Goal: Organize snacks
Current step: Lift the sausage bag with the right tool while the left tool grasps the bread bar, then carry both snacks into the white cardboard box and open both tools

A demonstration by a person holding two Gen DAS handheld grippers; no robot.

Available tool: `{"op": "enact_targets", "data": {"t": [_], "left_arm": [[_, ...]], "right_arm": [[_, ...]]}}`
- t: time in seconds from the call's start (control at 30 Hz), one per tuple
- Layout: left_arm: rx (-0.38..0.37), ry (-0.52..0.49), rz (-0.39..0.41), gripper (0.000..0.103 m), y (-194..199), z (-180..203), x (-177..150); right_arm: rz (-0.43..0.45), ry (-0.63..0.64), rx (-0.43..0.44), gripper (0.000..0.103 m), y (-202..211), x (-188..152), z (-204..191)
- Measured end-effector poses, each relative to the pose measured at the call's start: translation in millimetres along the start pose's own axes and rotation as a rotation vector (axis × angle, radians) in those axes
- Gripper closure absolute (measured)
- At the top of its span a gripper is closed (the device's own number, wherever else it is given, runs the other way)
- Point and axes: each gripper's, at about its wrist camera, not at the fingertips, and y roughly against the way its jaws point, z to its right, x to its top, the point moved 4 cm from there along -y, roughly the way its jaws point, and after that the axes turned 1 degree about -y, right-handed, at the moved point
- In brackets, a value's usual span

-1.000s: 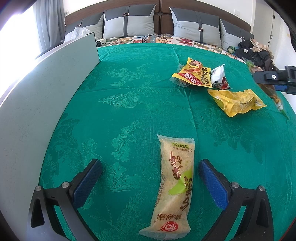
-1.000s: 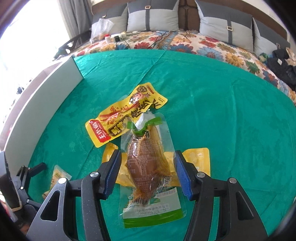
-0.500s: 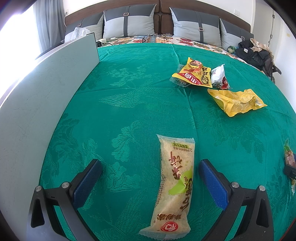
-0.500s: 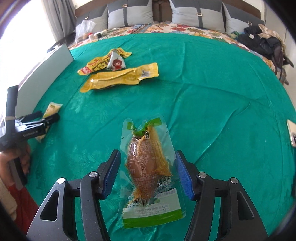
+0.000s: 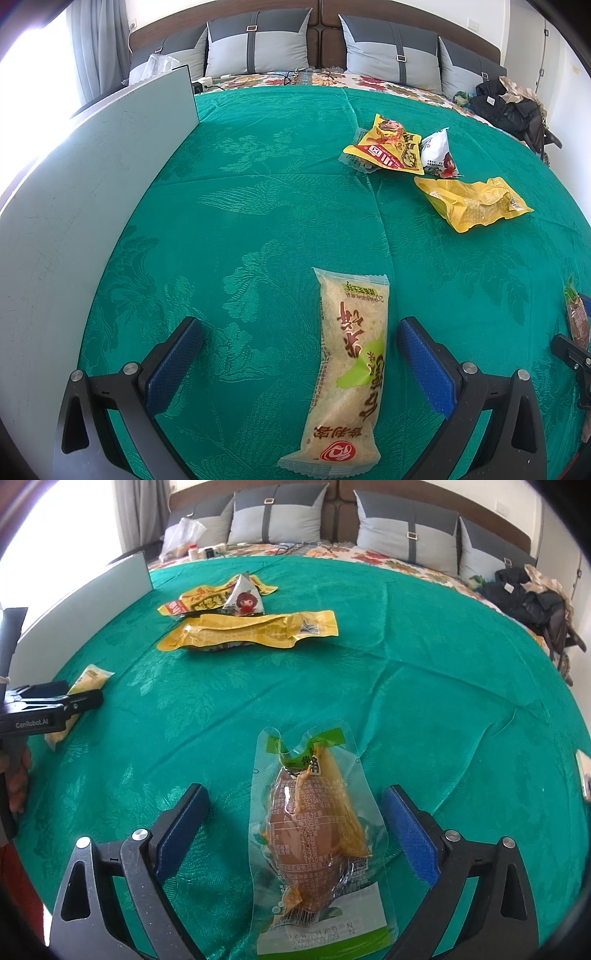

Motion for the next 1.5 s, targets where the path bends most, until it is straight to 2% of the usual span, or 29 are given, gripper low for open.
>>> {"op": "enact_targets", "data": {"t": [0.6, 0.73, 0.77, 0.8, 0.83, 0.87, 0.9, 1.0, 1.03, 1.1, 1.17, 1.23, 1.37, 1.5], "left_arm": [[0.015, 0.008, -0.003, 0.0, 0.1, 0.5, -1.0], [0.002, -0.007, -0.078, 0.001, 4.8, 5.9, -6.9], [-0.009, -0.016, -0.084, 0.006, 7.2, 7.3, -7.8], [-0.024, -0.033, -0.079, 0.022, 11.0, 10.0, -8.1], [-0.044, -0.066, -0.07, 0.035, 15.8, 14.7, -8.0], [-0.062, -0.101, -0.069, 0.07, 19.9, 19.3, -7.1], [-0.068, -0.129, -0.084, 0.082, 22.1, 22.9, -6.7], [-0.117, -0.108, -0.106, 0.085, 26.9, 21.4, -8.6], [-0.145, -0.075, -0.109, 0.085, 29.7, 18.4, -10.3], [-0.213, 0.003, -0.099, 0.085, 38.6, 10.4, -14.7], [-0.263, 0.061, -0.086, 0.085, 48.5, 3.7, -20.3], [-0.306, 0.108, -0.076, 0.085, 58.9, -2.2, -24.4], [-0.379, 0.149, -0.043, 0.085, 86.3, -9.7, -27.6], [-0.429, 0.152, 0.009, 0.085, 114.7, -15.0, -28.3]], "right_arm": [[0.0, 0.003, 0.0, 0.005, 0.0, 0.7, -0.6], [-0.027, 0.026, 0.008, 0.006, -1.4, 3.3, -3.2], [-0.044, 0.032, 0.01, 0.01, -1.4, 4.8, -2.3], [-0.048, 0.032, 0.014, 0.015, 0.6, 6.6, -1.0], [-0.042, 0.025, 0.009, 0.043, 3.8, 10.1, 2.2], [-0.066, -0.002, 0.029, 0.042, 3.8, 10.3, 5.5], [-0.064, -0.036, 0.056, 0.043, 6.0, 10.2, 9.5], [-0.059, -0.201, 0.185, 0.044, 14.8, 4.1, 25.4], [-0.057, -0.279, 0.261, 0.053, 17.5, 1.8, 31.8], [-0.047, -0.431, 0.414, 0.055, 20.0, -4.2, 42.8], [-0.035, -0.51, 0.467, 0.055, 21.6, -8.2, 49.2], [-0.01, -0.531, 0.487, 0.055, 26.4, -8.0, 50.3], [0.094, -0.574, 0.609, 0.055, 49.1, 0.0, 45.5], [0.177, -0.495, 0.616, 0.055, 75.7, 9.4, 29.4]]}}
